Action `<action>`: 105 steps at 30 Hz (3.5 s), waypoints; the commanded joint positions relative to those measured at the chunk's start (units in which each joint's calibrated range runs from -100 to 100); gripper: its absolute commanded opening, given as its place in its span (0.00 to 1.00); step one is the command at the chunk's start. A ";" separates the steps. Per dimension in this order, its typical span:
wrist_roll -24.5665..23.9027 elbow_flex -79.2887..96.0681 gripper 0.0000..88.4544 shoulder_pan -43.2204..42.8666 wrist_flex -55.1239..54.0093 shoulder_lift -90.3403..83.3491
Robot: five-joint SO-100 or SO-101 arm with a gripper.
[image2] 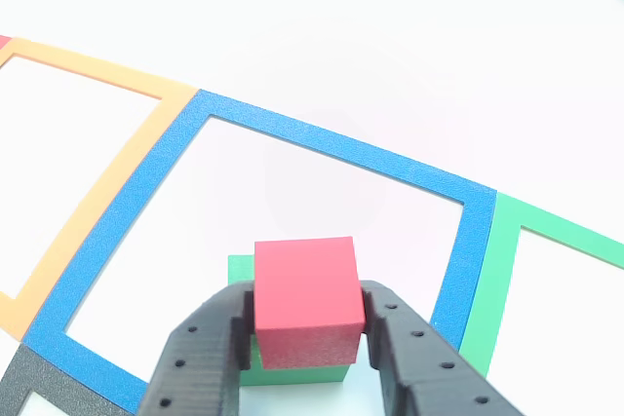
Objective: Tower of hanoi
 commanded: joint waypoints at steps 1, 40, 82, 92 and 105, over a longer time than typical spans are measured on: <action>0.72 -2.03 0.01 -0.17 -1.00 -0.06; 0.72 -1.67 0.21 0.31 -2.78 -3.13; 0.72 -81.67 0.00 40.58 125.07 -45.28; 0.72 -85.58 0.00 50.36 132.68 -44.80; 0.72 -44.12 0.13 55.63 102.89 -57.39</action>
